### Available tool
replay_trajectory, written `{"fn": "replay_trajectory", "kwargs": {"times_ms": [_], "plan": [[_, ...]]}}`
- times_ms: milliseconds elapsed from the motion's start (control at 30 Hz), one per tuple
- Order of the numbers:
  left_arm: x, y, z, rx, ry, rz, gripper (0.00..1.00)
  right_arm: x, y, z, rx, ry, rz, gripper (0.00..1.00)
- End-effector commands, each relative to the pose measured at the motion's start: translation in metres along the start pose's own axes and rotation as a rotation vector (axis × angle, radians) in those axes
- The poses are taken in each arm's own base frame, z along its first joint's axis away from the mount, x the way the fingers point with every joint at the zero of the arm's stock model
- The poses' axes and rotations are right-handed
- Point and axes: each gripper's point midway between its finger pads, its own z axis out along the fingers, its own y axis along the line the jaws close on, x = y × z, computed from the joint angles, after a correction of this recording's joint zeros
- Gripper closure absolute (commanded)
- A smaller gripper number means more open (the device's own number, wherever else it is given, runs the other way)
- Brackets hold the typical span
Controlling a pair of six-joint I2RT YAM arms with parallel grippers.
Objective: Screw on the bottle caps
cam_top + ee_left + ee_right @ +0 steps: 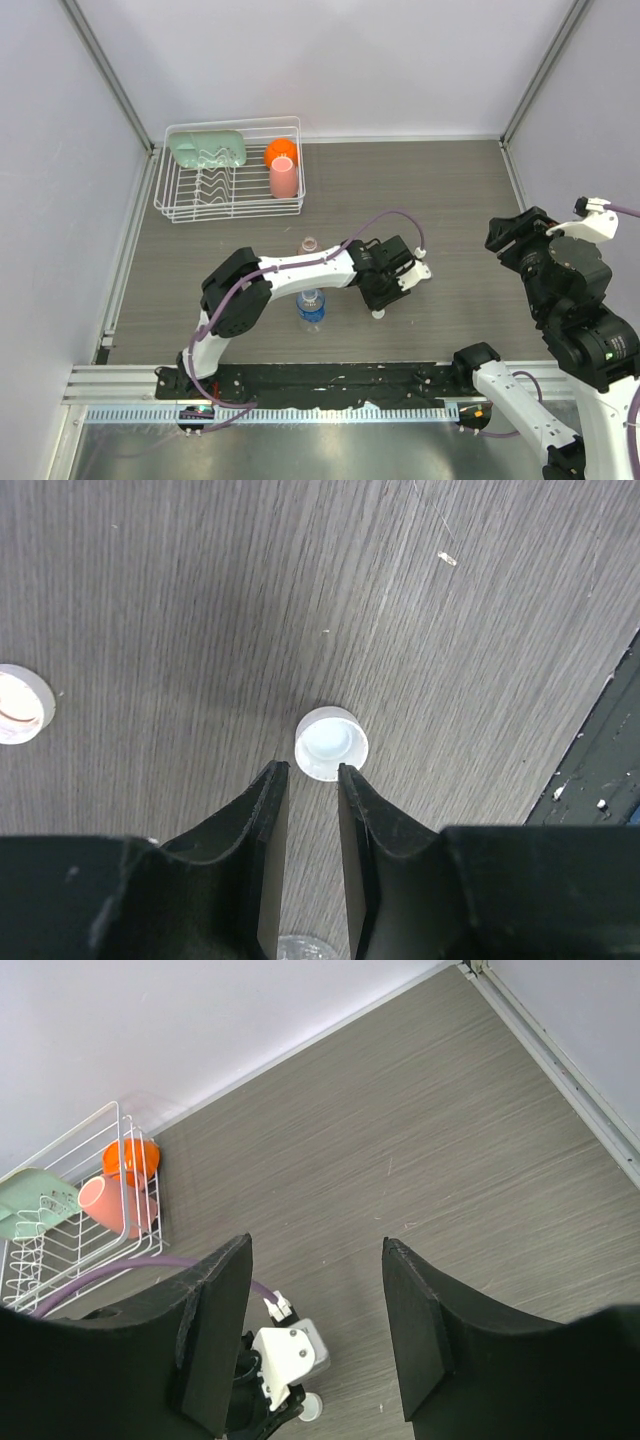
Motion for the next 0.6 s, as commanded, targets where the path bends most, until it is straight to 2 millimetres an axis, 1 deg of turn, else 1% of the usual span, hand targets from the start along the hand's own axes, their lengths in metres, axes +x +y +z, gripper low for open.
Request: {"fn": "replay_trajectory", "kwargs": {"times_ms": [0, 267, 467, 500, 533, 567], "plan": [[-0.001, -0.001, 0.011, -0.005, -0.01, 0.007, 0.7, -0.002, 0.004, 0.0, -0.015, -0.008, 0.019, 0.4], [0.003, 0.001, 0.016, -0.013, 0.003, 0.014, 0.7, -0.001, 0.007, 0.002, -0.022, 0.001, 0.013, 0.41], [0.011, 0.004, 0.026, -0.022, 0.015, 0.022, 0.71, 0.0, 0.007, 0.001, -0.032, 0.003, 0.009, 0.41], [0.014, 0.005, 0.029, -0.023, 0.024, 0.022, 0.72, 0.0, 0.007, 0.001, -0.03, 0.003, 0.009, 0.41], [0.016, 0.005, 0.032, -0.022, 0.028, 0.023, 0.76, 0.0, 0.008, 0.001, -0.035, 0.004, 0.008, 0.41], [0.017, 0.005, 0.033, -0.022, 0.031, 0.023, 0.84, 0.0, 0.007, 0.001, -0.034, 0.003, 0.008, 0.41]]}}
